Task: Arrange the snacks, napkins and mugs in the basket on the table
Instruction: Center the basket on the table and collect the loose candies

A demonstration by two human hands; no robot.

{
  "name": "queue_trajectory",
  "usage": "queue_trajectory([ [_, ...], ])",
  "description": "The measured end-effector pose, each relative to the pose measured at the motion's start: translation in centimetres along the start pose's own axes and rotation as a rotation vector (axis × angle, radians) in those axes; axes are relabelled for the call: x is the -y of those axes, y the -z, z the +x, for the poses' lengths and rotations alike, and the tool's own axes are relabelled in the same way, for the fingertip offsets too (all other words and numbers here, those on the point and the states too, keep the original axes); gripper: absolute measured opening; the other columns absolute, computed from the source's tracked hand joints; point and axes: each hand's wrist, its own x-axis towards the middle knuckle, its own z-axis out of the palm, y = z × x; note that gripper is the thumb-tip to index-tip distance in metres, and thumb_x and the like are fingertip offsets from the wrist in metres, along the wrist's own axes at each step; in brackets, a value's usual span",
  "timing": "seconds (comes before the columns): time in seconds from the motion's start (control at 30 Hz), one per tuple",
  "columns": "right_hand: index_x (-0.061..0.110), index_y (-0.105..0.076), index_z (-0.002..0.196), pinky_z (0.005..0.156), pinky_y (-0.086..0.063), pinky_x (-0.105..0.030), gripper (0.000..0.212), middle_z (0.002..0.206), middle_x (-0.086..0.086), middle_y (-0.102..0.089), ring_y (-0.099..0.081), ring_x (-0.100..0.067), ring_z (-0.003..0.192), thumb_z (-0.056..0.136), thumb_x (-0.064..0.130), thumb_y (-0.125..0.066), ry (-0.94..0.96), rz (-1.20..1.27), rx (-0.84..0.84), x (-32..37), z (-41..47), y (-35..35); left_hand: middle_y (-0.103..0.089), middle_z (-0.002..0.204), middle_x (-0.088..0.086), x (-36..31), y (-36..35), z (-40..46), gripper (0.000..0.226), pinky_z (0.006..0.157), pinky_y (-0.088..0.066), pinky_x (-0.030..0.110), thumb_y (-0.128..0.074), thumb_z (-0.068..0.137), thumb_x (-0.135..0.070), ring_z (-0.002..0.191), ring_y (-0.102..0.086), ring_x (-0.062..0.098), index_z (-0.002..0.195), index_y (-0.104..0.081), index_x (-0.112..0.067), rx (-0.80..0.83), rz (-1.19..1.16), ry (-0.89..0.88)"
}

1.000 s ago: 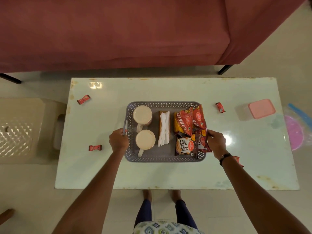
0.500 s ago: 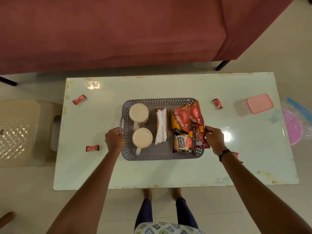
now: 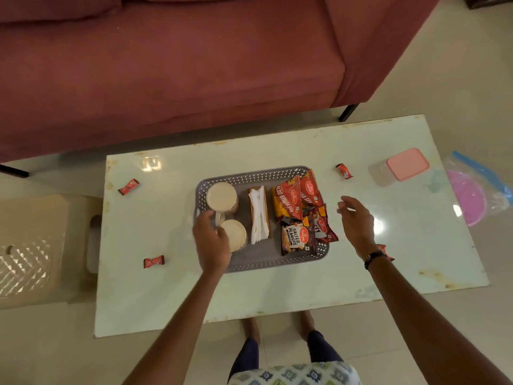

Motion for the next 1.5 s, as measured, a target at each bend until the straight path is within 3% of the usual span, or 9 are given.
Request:
queue_trajectory([
  [0.13, 0.01, -0.061, 0.116, 0.071, -0.05, -0.019, 0.027, 0.11, -0.014, -0.068, -0.065, -0.025, 0.093, 0.093, 0.004, -0.049, 0.084, 0.055, -0.058, -0.4, 2.3, 3.5, -0.058, 0.12, 0.007, -6.1, -3.3, -2.3, 0.033, 0.089, -0.049, 0.031, -0.051, 0.088, -0.003, 0.111, -0.054, 0.021, 0.121, -0.05, -0.008, 0.137, -0.079, -0.181],
  [0.33, 0.01, -0.059, 0.118, 0.064, -0.043, 0.001, 0.027, 0.112, -0.013, -0.067, -0.062, -0.02, 0.089, 0.092, 0.006, -0.053, 0.178, -0.055, -0.101, -1.7, 8.5, 10.5, -0.06, 0.112, 0.004, -17.8, -12.0, -4.9, 0.023, 0.09, -0.05, 0.034, -0.049, 0.088, -0.004, 0.103, -0.058, 0.016, 0.111, -0.053, -0.01, 0.34, -0.283, -0.146],
  [0.47, 0.005, -0.053, 0.125, 0.081, -0.049, -0.029, 0.041, 0.125, -0.014, -0.058, -0.063, -0.03, 0.103, 0.085, 0.002, -0.062, 0.277, -0.228, -0.053, -3.5, 12.9, 14.0, -0.061, 0.116, 0.006, -23.7, -19.3, -6.5, 0.023, 0.087, -0.044, 0.026, -0.049, 0.088, -0.002, 0.105, -0.058, 0.018, 0.11, -0.052, -0.008, 0.459, -0.358, -0.035],
  [0.63, 0.01, -0.039, 0.139, 0.093, -0.049, -0.042, 0.08, 0.146, -0.011, -0.039, -0.038, -0.033, 0.13, 0.067, -0.009, -0.069, 0.491, -0.675, 0.161, -5.1, 18.3, 16.3, -0.06, 0.123, 0.009, -27.2, -26.8, -6.7, 0.03, 0.085, -0.042, 0.023, -0.049, 0.086, 0.0, 0.11, -0.058, 0.024, 0.116, -0.05, -0.005, 0.544, -0.377, 0.066],
  [0.77, 0.013, -0.028, 0.146, 0.117, -0.023, -0.046, 0.09, 0.155, -0.009, -0.025, -0.018, -0.032, 0.144, 0.069, -0.01, -0.067, 0.635, -0.914, 0.26, -4.9, 22.0, 15.8, -0.054, 0.132, 0.008, -26.9, -30.4, -6.4, 0.043, 0.09, -0.043, 0.028, -0.056, 0.085, -0.004, 0.115, -0.055, 0.025, 0.126, -0.044, -0.008, 0.616, -0.317, 0.108],
  [0.93, 0.021, -0.029, 0.146, 0.117, -0.014, -0.054, 0.089, 0.149, -0.008, -0.035, -0.026, -0.032, 0.14, 0.071, 0.007, -0.076, 0.734, -1.073, 0.368, -5.3, 25.2, 15.1, -0.047, 0.139, 0.004, -25.6, -31.8, -6.5, 0.051, 0.093, -0.042, 0.028, -0.061, 0.084, -0.008, 0.122, -0.05, 0.022, 0.131, -0.04, -0.013, 0.657, -0.287, 0.156],
  [1.17, 0.022, -0.037, 0.14, 0.097, -0.043, -0.04, 0.098, 0.134, -0.009, -0.048, -0.047, -0.03, 0.12, 0.058, 0.043, -0.086, 0.297, -0.511, 0.425, -5.1, 21.5, 17.4, -0.035, 0.148, -0.008, -25.5, -30.7, -7.9, 0.067, 0.109, -0.037, 0.039, -0.066, 0.083, -0.037, 0.13, -0.042, 0.012, 0.139, -0.03, -0.034, 0.745, -0.615, 0.341],
  [1.33, 0.03, -0.037, 0.137, 0.095, -0.052, -0.041, 0.099, 0.134, 0.0, -0.047, -0.053, -0.02, 0.116, 0.053, 0.055, -0.083, 0.054, -0.21, 0.495, -4.5, 18.0, 18.7, -0.041, 0.142, -0.01, -25.5, -30.1, -8.3, 0.074, 0.103, -0.037, 0.042, -0.062, 0.069, -0.065, 0.13, -0.044, 0.017, 0.135, -0.032, -0.048, 0.888, -0.675, 0.308],
  [1.5, 0.03, -0.045, 0.129, 0.091, -0.055, -0.039, 0.091, 0.124, 0.007, -0.055, -0.058, -0.015, 0.11, 0.051, 0.056, -0.084, 0.007, -0.059, 0.529, -3.5, 16.7, 18.3, -0.055, 0.133, 0.006, -25.4, -30.6, -8.2, 0.082, 0.098, -0.045, 0.058, -0.062, 0.063, -0.073, 0.122, -0.054, 0.027, 0.132, -0.044, -0.032, 0.884, -0.752, 0.298],
])
